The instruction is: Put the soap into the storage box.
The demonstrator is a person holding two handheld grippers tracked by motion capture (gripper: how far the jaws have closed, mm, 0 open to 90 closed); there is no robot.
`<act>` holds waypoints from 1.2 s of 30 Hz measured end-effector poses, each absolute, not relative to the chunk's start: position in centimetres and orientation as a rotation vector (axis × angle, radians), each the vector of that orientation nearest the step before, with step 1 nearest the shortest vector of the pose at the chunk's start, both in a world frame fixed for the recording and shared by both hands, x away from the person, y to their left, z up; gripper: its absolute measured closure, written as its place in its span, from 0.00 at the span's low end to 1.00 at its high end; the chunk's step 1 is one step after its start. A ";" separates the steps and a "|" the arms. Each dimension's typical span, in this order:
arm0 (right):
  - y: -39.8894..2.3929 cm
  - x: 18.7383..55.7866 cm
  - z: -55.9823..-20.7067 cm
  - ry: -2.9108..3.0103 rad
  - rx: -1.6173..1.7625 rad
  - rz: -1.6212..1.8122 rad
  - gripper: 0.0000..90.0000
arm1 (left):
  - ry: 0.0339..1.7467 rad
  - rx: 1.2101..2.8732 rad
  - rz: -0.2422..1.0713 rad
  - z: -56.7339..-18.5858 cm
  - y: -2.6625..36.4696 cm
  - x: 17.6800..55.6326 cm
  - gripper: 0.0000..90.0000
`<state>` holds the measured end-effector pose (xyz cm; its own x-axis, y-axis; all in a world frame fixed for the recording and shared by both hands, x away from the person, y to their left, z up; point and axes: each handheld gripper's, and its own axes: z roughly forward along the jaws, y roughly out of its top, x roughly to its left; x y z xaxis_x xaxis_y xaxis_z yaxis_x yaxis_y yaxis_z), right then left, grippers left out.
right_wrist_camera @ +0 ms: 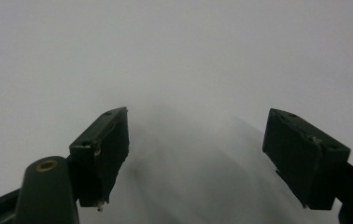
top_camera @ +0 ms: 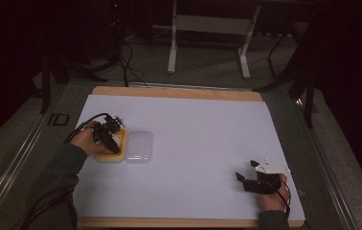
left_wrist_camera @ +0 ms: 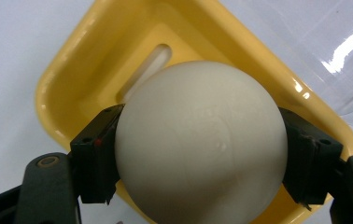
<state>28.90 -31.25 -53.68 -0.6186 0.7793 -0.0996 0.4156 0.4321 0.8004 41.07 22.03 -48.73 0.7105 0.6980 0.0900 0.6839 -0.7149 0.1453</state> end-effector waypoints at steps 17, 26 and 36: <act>-31.2 28.9 -53.7 2.235 1.003 1.051 0.25 | 1.095 2.761 0.159 -48.8 23.1 41.1 0.17; -31.2 28.9 -53.7 2.235 1.001 1.051 0.25 | 1.081 2.717 0.246 -46.8 23.7 40.1 0.15; -31.2 28.9 -53.7 2.235 1.006 1.047 0.25 | 0.983 2.672 0.326 -44.4 23.5 38.3 0.18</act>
